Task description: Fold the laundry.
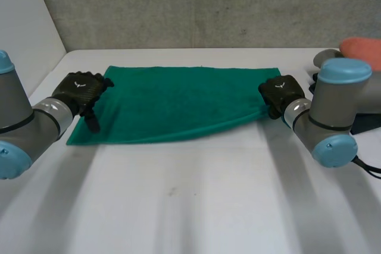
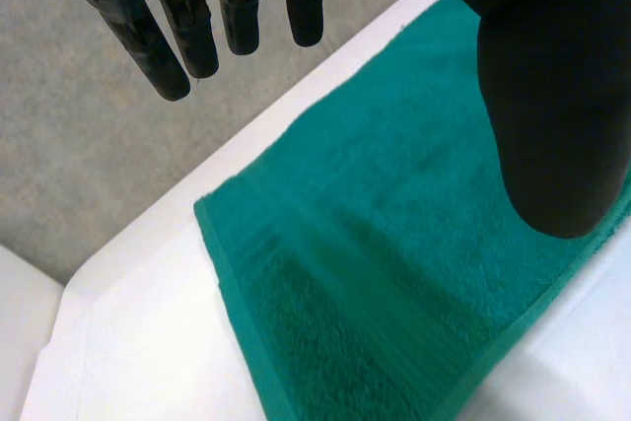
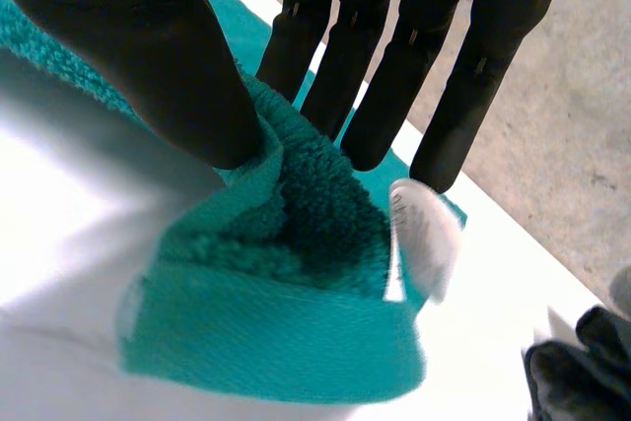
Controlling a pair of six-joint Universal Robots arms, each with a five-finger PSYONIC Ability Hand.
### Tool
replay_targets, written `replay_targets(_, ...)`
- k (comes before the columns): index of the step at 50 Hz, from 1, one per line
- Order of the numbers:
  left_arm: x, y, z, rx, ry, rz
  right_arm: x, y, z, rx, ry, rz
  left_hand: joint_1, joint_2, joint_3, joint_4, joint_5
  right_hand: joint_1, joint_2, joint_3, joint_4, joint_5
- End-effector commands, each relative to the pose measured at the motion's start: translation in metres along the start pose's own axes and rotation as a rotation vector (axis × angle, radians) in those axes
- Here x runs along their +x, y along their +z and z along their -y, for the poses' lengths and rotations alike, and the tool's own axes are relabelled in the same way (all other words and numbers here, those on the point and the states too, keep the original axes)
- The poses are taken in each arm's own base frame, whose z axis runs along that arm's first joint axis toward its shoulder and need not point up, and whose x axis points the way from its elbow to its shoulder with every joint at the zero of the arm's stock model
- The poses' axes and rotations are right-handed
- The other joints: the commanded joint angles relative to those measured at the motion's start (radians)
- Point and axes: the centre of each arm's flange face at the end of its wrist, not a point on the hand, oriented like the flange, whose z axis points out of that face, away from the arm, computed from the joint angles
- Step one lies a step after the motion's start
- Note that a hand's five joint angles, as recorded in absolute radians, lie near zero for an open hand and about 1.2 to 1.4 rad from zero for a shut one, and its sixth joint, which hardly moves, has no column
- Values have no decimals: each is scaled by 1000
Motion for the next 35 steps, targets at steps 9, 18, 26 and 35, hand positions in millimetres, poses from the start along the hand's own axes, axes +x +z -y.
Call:
replay_targets(9, -3, 9, -48, -199, 79, -43, 2, -84, 84, 45, 27, 84, 83, 89, 83, 92, 73, 271, 221, 214, 203, 246)
replay_targets(18, 1, 22, -58, -233, 88, -24, 8, -122, 132, 150, 117, 87, 83, 89, 83, 92, 73, 271, 221, 214, 203, 246)
replay_targets(26, 3, 32, -56, -211, 90, 9, 17, -142, 159, 204, 161, 75, 127, 133, 127, 136, 117, 271, 221, 214, 203, 246)
replay_targets(35, 19, 44, -62, -212, 117, -5, 19, -144, 166, 210, 212, 76, 356, 362, 355, 365, 346, 271, 221, 214, 203, 246)
